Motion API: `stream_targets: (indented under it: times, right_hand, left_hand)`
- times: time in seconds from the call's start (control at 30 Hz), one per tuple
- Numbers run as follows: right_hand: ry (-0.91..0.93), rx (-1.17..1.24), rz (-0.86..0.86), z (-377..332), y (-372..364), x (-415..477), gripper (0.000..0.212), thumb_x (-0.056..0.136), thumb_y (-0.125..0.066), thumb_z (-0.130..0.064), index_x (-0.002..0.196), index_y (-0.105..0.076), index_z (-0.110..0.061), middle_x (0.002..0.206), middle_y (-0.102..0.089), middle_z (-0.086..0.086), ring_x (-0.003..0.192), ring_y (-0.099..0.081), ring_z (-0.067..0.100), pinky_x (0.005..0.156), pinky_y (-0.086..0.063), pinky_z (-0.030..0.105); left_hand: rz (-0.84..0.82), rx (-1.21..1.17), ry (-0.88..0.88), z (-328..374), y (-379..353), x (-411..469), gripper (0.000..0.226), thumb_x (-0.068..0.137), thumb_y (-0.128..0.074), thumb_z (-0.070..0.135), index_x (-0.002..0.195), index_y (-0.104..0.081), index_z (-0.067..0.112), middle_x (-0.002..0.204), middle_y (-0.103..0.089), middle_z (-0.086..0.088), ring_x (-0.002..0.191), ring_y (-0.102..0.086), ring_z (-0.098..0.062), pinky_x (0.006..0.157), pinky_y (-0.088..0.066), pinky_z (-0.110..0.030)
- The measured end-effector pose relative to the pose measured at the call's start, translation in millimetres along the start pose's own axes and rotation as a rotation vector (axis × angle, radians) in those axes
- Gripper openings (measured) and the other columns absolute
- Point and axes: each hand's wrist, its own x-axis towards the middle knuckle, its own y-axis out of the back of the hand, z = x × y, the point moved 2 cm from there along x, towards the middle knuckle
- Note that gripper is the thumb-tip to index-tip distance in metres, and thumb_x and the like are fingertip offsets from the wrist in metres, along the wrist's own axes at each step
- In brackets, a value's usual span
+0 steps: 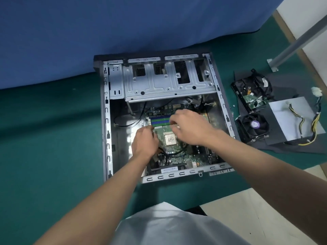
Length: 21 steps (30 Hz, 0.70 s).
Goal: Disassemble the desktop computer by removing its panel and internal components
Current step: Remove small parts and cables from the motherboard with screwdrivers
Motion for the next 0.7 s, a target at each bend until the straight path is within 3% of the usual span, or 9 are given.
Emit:
stream_targets:
  times: [0.13, 0.2, 0.23, 0.3, 0.37, 0.47, 0.57, 0.7]
  right_hand:
    - [-0.039, 0.025, -0.138, -6, -24, 38, 0.030, 0.097, -0.046, -0.026, 0.121, -0.055, -0.011, 0.123, -0.052, 0.007, 0.121, -0.045, 0.026, 0.095, -0.043, 0.044]
    - [-0.050, 0.046, -0.134, -6, -31, 54, 0.038, 0.098, -0.044, -0.026, 0.132, -0.047, -0.008, 0.132, -0.049, 0.011, 0.126, -0.041, 0.029, 0.102, -0.039, 0.046]
    - [-0.058, 0.050, -0.135, -7, -34, 61, 0.040, 0.099, -0.043, -0.027, 0.134, -0.044, -0.008, 0.133, -0.050, 0.014, 0.125, -0.043, 0.030, 0.103, -0.039, 0.046]
    - [-0.082, 0.035, -0.128, -9, -38, 75, 0.036, 0.100, -0.041, -0.029, 0.128, -0.049, -0.007, 0.124, -0.056, 0.017, 0.116, -0.051, 0.035, 0.093, -0.043, 0.044]
    - [-0.111, 0.002, -0.105, -12, -41, 90, 0.029, 0.100, -0.039, -0.031, 0.111, -0.056, -0.010, 0.111, -0.062, 0.018, 0.102, -0.058, 0.037, 0.078, -0.044, 0.040]
    - [-0.119, -0.056, -0.186, -17, -49, 108, 0.023, 0.099, -0.039, -0.033, 0.106, -0.054, -0.016, 0.108, -0.063, 0.013, 0.094, -0.059, 0.033, 0.073, -0.043, 0.039]
    - [-0.109, -0.051, -0.291, -21, -57, 122, 0.018, 0.098, -0.040, -0.028, 0.107, -0.053, -0.018, 0.108, -0.062, 0.009, 0.089, -0.057, 0.030, 0.072, -0.042, 0.035]
    - [-0.094, -0.020, -0.310, -21, -62, 131, 0.009, 0.090, -0.039, -0.016, 0.092, -0.047, -0.021, 0.098, -0.059, 0.011, 0.083, -0.056, 0.032, 0.077, -0.048, 0.039]
  left_hand:
    - [0.019, -0.012, 0.066, -12, 9, 11, 0.036, 0.090, -0.056, 0.008, 0.126, -0.056, 0.015, 0.112, -0.062, -0.009, 0.081, -0.048, -0.021, 0.064, -0.036, -0.030]
    - [-0.055, 0.007, 0.005, -15, 10, 19, 0.054, 0.088, -0.053, 0.002, 0.138, -0.044, 0.019, 0.126, -0.057, -0.009, 0.100, -0.051, -0.023, 0.072, -0.045, -0.038]
    - [-0.112, 0.044, -0.029, -16, 10, 23, 0.060, 0.087, -0.053, 0.002, 0.142, -0.038, 0.020, 0.137, -0.050, -0.007, 0.118, -0.048, -0.025, 0.085, -0.048, -0.044]
    - [-0.193, 0.125, -0.064, -18, 12, 30, 0.060, 0.088, -0.055, 0.007, 0.143, -0.034, 0.019, 0.150, -0.035, -0.003, 0.140, -0.028, -0.025, 0.103, -0.039, -0.050]
    - [-0.244, 0.194, -0.084, -21, 12, 34, 0.059, 0.090, -0.056, 0.011, 0.144, -0.031, 0.018, 0.155, -0.025, 0.002, 0.146, -0.014, -0.022, 0.108, -0.034, -0.051]
    - [-0.350, 0.324, -0.119, -23, 9, 36, 0.070, 0.092, -0.052, 0.011, 0.153, -0.016, 0.017, 0.162, -0.005, 0.008, 0.149, 0.001, -0.019, 0.111, -0.029, -0.053]
    - [-0.430, 0.449, -0.139, -22, 11, 41, 0.077, 0.094, -0.051, 0.012, 0.155, -0.005, 0.019, 0.162, 0.004, 0.010, 0.149, 0.006, -0.019, 0.112, -0.024, -0.056]
    - [-0.524, 0.577, -0.177, -18, 21, 50, 0.068, 0.098, -0.046, 0.023, 0.155, -0.009, 0.020, 0.162, 0.000, 0.008, 0.149, 0.002, -0.022, 0.112, -0.022, -0.056]
